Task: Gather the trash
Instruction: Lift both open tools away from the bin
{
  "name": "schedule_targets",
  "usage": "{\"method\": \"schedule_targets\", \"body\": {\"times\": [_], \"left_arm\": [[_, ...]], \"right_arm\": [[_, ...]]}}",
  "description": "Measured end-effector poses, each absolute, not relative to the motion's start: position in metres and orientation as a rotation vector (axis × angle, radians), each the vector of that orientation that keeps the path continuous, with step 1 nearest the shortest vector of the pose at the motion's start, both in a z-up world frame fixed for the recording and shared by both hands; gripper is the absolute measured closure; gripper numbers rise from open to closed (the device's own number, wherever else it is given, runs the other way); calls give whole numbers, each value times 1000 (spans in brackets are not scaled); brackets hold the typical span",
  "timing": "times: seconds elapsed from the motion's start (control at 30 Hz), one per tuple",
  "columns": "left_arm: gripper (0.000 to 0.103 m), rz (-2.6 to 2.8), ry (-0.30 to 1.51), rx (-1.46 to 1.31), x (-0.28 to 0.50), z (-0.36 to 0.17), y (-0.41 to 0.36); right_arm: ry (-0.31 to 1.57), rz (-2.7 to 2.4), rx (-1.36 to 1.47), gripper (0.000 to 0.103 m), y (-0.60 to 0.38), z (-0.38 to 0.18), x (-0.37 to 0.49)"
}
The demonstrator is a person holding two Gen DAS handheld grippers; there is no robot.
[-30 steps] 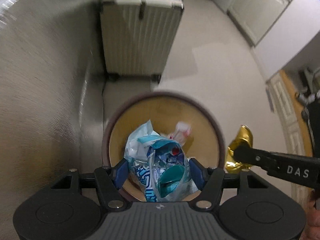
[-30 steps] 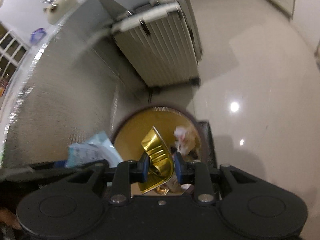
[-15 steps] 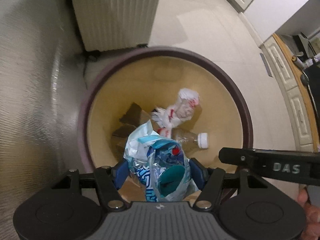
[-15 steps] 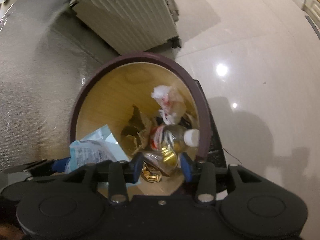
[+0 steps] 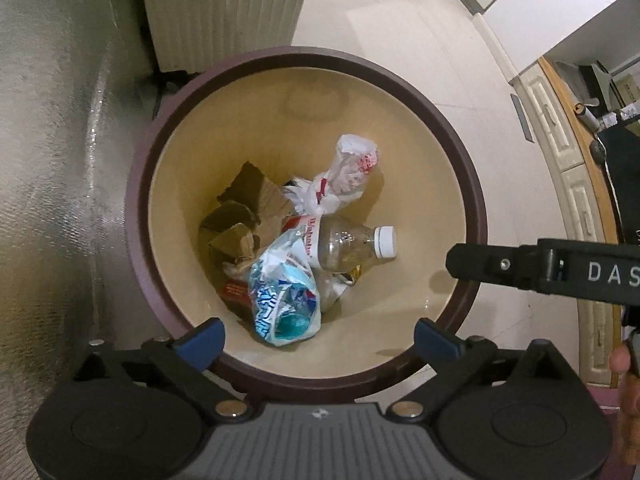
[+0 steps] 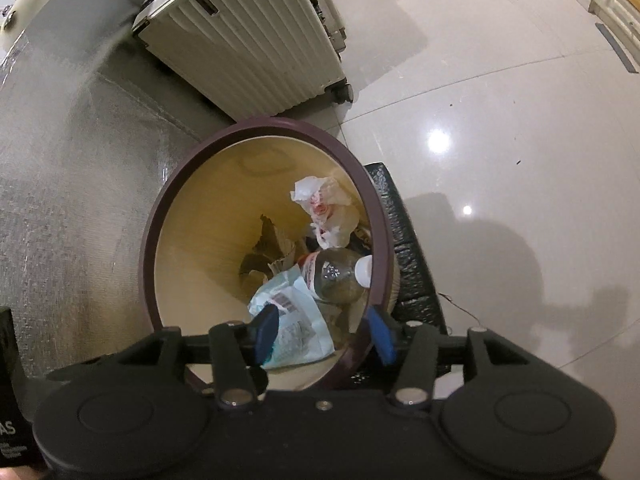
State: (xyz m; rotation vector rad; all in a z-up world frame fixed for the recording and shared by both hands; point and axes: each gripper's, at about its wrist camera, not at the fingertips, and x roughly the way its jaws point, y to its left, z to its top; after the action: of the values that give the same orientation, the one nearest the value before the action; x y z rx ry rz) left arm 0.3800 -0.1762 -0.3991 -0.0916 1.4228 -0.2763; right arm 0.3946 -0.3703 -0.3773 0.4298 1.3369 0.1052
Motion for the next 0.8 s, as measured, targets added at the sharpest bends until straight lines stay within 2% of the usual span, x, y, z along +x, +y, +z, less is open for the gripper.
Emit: {"method": "schedule_targets", "body": {"times": [0.1, 0.17, 0.37, 0.5, 0.8], "left_arm": [[0, -262, 1409, -86, 378, -394, -173], [0, -257, 1400, -93, 375, -390, -170], [0, -244, 1372, -110, 365, -371, -165], [0, -222, 1347, -108, 359, -354, -163], [0, -147, 1256, -132, 347, -283, -151]], "right_arm": [[1337, 114, 427, 40, -369, -376, 392], [1332, 120, 424, 28, -369, -374, 389], [1298, 153, 408, 6, -364, -357, 381], [1266, 162, 378, 0, -362, -339, 376], [1186, 195, 289, 0, -368, -271, 365]]}}
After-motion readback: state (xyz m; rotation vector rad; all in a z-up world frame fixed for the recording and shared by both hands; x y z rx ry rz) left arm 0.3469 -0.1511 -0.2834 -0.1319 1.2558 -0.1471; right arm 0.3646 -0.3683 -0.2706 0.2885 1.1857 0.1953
